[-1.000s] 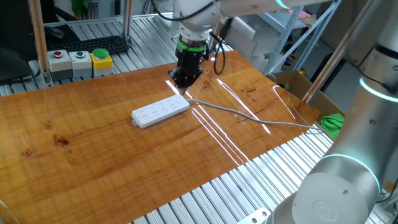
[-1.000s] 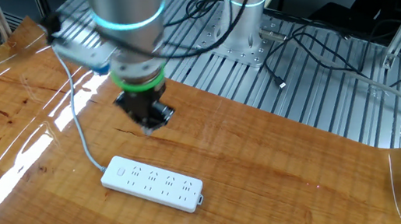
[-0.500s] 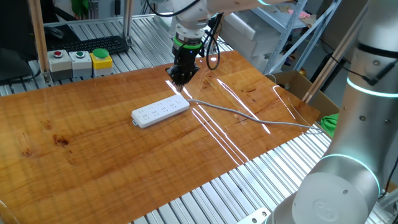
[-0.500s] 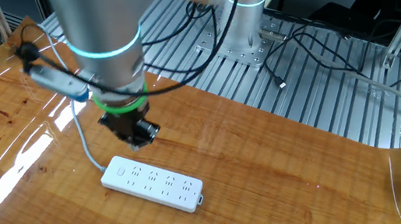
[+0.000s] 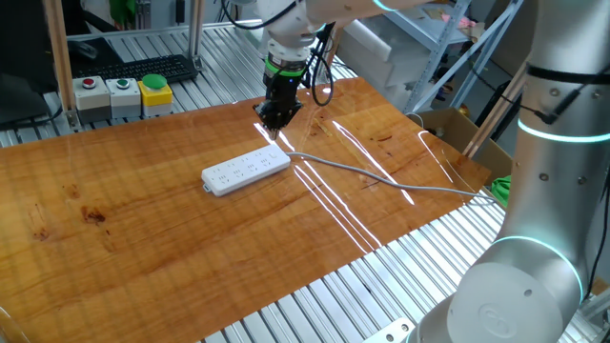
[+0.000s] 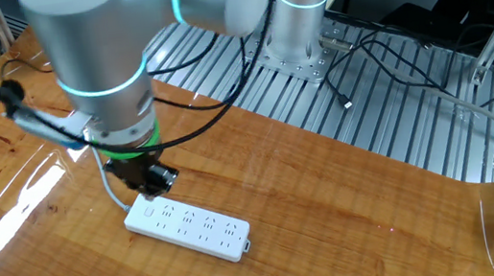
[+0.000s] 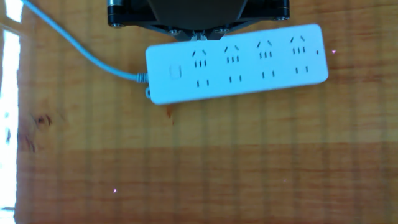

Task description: Turn on the power strip by pressing the button

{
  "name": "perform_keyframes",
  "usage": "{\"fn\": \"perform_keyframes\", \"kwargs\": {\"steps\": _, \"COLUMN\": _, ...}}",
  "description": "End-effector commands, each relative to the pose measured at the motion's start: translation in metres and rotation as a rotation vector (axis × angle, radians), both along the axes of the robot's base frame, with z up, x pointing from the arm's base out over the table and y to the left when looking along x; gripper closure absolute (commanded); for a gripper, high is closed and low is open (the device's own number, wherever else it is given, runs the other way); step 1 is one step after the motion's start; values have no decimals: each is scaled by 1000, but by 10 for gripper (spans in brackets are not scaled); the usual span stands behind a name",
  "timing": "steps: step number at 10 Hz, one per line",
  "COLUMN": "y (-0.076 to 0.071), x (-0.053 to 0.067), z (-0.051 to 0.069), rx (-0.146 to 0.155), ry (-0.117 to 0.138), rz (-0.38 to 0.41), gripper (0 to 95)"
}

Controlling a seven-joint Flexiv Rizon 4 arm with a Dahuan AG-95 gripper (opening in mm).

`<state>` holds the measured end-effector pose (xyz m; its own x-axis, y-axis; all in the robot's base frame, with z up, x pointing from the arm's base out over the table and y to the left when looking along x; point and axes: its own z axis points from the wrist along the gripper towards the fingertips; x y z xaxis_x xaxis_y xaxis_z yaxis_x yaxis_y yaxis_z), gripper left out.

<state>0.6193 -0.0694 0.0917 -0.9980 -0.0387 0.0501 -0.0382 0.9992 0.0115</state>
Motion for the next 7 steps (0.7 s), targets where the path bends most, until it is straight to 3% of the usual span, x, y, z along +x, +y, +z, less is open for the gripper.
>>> {"fn": "perform_keyframes", "kwargs": {"steps": 1, "y": -2, "x": 5, "z": -6, "rx": 6, "ry": 1, "rz": 0, "gripper": 950}}
{"fn": "perform_keyframes", "kwargs": {"steps": 5, "y": -9, "x": 14, "z": -24, "rx": 19, "ry": -7, "rz": 9, "gripper": 950}}
{"fn": "perform_keyframes", "kwargs": {"steps": 7, "y": -10, "x": 14, "z": -26, "rx": 26, "ry": -5, "rz": 10, "gripper": 950}}
